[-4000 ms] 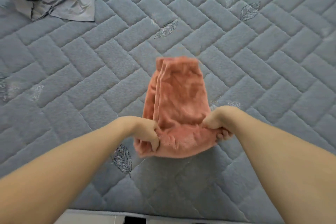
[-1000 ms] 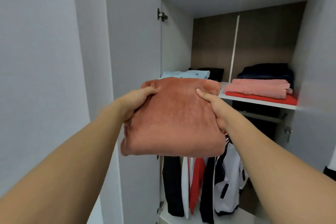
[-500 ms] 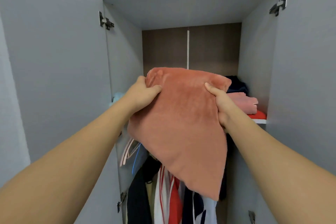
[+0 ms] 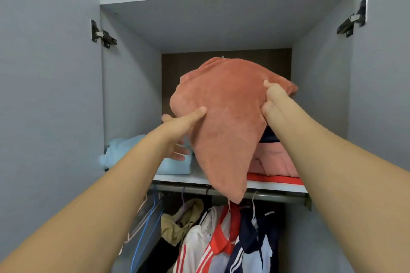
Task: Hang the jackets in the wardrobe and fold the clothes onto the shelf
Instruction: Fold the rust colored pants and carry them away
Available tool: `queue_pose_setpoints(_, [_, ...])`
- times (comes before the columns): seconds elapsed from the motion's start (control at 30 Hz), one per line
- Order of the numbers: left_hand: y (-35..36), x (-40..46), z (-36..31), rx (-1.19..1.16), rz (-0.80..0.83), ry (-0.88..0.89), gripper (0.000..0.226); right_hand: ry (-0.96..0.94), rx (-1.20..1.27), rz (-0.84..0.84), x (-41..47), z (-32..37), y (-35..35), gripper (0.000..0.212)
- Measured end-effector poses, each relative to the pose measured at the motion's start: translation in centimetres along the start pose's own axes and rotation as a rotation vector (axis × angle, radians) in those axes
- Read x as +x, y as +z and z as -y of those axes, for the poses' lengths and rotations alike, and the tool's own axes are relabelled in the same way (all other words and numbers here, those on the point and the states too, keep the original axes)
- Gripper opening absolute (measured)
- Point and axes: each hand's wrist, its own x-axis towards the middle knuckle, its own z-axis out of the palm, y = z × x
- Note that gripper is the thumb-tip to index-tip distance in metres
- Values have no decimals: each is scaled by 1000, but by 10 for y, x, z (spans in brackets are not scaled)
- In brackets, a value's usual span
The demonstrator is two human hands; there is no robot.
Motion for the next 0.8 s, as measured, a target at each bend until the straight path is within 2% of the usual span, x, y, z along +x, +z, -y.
queue_pose_setpoints(0.07, [-2, 12, -6, -414, 363, -111, 121, 43, -16, -14, 10, -3, 11, 43])
queue_pose_setpoints(0.13, [2, 27, -14, -663, 477, -75, 139, 120, -131, -3, 16, -11, 15, 39])
queue_pose_setpoints(0.2, [13, 37, -20, -769, 410, -28, 140, 215, -210, 26, 18, -19, 11, 30])
queue_pose_setpoints(0.33, [29, 63, -14, -946, 248, 11, 116, 289, -304, 69, 25, -30, 2, 28])
queue_pose_setpoints(0.43, [27, 75, -17, -887, 266, 33, 101, 310, -303, 89, 30, -31, -3, 29])
queue_pose_setpoints(0.57, [26, 83, -33, -710, 333, 100, 100, 316, -373, 93, 29, -36, -1, 32])
queue_pose_setpoints(0.67, [28, 87, -40, -617, 308, 135, 73, 307, -446, 116, 28, -38, 6, 38])
queue_pose_setpoints(0.8, [22, 97, -49, -735, 193, 132, 56, 342, -447, 87, 36, -34, 7, 53])
